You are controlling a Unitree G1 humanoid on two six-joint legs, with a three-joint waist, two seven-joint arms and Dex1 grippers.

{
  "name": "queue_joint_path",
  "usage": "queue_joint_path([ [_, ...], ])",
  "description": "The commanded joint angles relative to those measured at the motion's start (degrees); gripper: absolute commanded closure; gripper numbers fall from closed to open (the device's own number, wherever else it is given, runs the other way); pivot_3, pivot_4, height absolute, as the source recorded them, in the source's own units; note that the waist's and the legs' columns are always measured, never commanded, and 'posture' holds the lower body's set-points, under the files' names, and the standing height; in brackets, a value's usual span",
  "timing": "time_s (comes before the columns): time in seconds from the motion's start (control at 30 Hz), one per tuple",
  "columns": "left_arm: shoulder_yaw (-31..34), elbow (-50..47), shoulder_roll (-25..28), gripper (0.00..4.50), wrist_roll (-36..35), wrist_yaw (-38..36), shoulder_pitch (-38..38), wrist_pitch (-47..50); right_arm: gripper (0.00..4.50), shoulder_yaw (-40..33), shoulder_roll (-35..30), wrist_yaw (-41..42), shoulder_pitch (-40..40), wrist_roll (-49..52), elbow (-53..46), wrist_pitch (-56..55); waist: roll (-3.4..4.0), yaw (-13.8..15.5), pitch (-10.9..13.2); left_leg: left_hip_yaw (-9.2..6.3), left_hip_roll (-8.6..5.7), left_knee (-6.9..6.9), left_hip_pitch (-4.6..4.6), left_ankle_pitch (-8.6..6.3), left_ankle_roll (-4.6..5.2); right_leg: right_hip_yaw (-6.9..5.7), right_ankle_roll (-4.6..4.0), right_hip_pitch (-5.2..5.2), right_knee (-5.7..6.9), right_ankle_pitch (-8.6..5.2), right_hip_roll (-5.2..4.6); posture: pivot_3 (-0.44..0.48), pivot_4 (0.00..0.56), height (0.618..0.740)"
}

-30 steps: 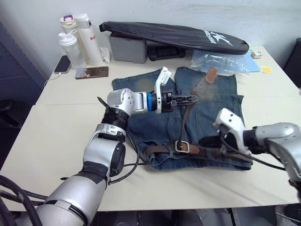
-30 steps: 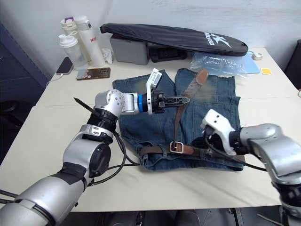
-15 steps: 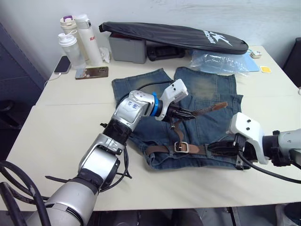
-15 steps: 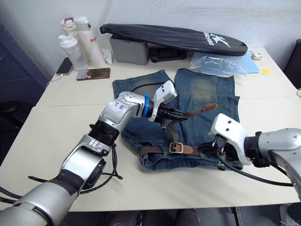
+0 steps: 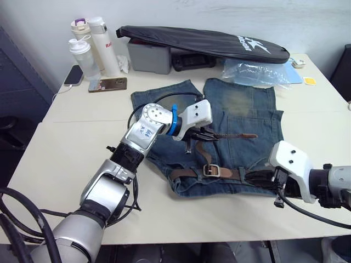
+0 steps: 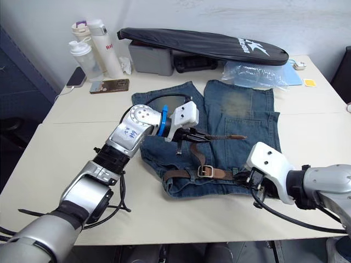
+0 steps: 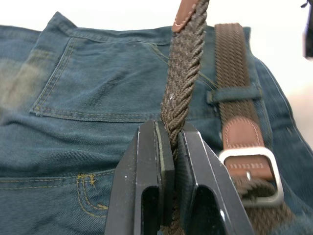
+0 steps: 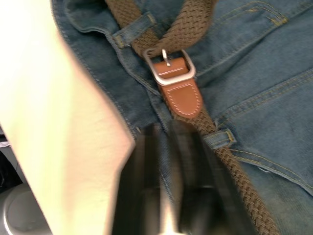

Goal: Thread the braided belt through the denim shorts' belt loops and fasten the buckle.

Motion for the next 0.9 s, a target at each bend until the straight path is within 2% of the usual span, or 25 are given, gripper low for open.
queue_joint_path([
  [0.03, -1.67, -0.52, 2.33, 4.50, 2.91, -2.83, 0.52, -8.31, 2.09, -1.74, -2.30, -1.03, 2.23, -2.13, -3.14, -2.94, 0.01, 0.00, 0.00, 0.00, 0.00, 0.00, 0.01, 0.00, 0.01, 0.00, -0.01, 0.00, 0.01, 0.01, 0.00, 0.000, 0.150, 0.645],
  [0.07, -1.90, 0.08, 2.77, 4.50, 3.54, -3.15, 0.51, -9.70, 1.80, -1.33, -2.84, -1.42, 2.81, -3.44, -3.55, -4.46, 0.01, 0.00, 0.00, 0.00, 0.00, 0.00, 0.01, 0.00, 0.01, 0.01, -0.01, 0.00, 0.02, 0.01, 0.00, 0.000, 0.150, 0.645],
  [0.13, -2.26, 1.69, 3.41, 4.50, 4.76, -3.36, 0.13, -12.19, 0.78, 0.47, -3.77, -2.57, 4.21, -6.87, -4.07, -8.12, 0.02, 0.00, 0.00, 0.01, -0.01, -0.02, 0.00, 0.00, 0.01, 0.01, -0.01, -0.03, 0.03, 0.01, -0.01, 0.000, 0.150, 0.645],
  [0.17, -2.45, 2.70, 3.75, 4.50, 5.52, -3.31, -0.20, -13.65, 0.45, 2.25, -4.39, -3.43, 5.18, -9.53, -4.21, -10.78, 0.02, 0.00, 0.00, 0.01, 0.00, -0.02, 0.00, 0.00, 0.01, 0.00, -0.01, -0.03, 0.04, 0.01, 0.00, 0.000, 0.150, 0.645],
  [0.3, -2.85, 5.55, 4.92, 4.50, 7.82, -4.68, -1.15, -18.58, 0.45, 10.98, -2.78, -8.53, 8.95, -20.19, -2.36, -21.95, 0.00, -0.11, 0.01, 0.04, 0.00, -0.01, 0.00, 0.01, 0.01, 0.01, -0.01, -0.07, 0.07, 0.00, -0.01, 0.000, 0.150, 0.645],
  [0.47, -2.74, 6.78, 5.25, 4.50, 9.29, -5.46, -1.08, -21.84, 0.45, 18.09, -0.54, -11.78, 10.78, -28.12, -0.36, -29.44, 0.00, -0.15, 0.01, 0.06, -0.01, 0.06, -0.01, 0.02, 0.00, 0.03, 0.00, -0.09, 0.17, 0.01, -0.02, 0.000, 0.150, 0.645],
  [0.6, -2.66, 7.43, 5.15, 4.50, 10.07, -5.82, -1.02, -22.82, 0.45, 22.75, 1.62, -14.17, 8.91, -33.43, 1.98, -32.33, 0.00, -0.21, 0.00, 0.03, 0.00, 0.13, -0.01, 0.02, 0.00, 0.03, 0.00, -0.07, 0.22, 0.01, -0.02, 0.000, 0.150, 0.645],
  [0.9, -2.55, 9.16, 4.87, 4.50, 11.91, -5.29, -1.34, -24.92, 0.45, 27.31, 3.94, -14.98, 7.26, -40.35, 6.24, -33.35, 0.02, -0.33, -0.01, 0.02, 0.01, 0.20, -0.01, 0.02, 0.00, 0.03, 0.00, -0.10, 0.33, 0.01, -0.02, 0.000, 0.150, 0.645],
])
